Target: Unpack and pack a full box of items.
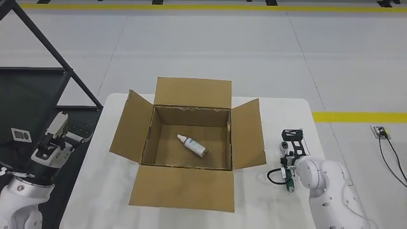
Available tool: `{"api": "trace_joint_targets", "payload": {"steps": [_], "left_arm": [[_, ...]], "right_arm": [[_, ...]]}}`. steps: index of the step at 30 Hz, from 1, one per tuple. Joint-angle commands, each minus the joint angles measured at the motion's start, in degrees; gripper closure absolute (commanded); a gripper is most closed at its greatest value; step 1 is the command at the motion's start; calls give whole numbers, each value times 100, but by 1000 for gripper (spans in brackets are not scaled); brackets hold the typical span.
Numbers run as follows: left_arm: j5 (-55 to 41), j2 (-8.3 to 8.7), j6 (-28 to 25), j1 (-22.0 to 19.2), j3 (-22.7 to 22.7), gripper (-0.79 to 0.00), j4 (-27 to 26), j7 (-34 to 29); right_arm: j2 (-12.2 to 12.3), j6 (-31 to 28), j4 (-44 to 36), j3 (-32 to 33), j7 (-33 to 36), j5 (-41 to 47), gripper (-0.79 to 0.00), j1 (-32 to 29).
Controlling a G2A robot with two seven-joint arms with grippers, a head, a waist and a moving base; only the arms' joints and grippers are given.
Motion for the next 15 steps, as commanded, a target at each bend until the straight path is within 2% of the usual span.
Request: {"api": "trace_joint_targets", "payload": {"steps": [1, 2, 3, 6, 7, 11, 15], "left_arm": [[0, 0, -5, 5, -1, -785, 0, 0], [-3, 0, -6, 5, -2, -785, 2, 5], [0, -1, -12, 5, -3, -785, 2, 15], [4, -1, -28, 5, -2, -785, 16, 16], [0, -1, -29, 3, -3, -785, 22, 23], [-14, -1, -43, -7, -9, -785, 30, 32], [-1, 1, -24, -23, -10, -785, 31, 36]], "right_arm": [[7, 15, 45, -15, -5, 0, -246, 22], [11, 10, 69, -23, 2, 6, -246, 30], [15, 11, 92, -26, 1, 7, -145, 40], [29, 12, 156, -31, -7, 23, -62, 76], [33, 13, 169, -28, -11, 36, 0, 86], [50, 14, 15, 5, -159, 150, 0, 56], [72, -1, -557, 83, -334, 290, 0, -159]]}}
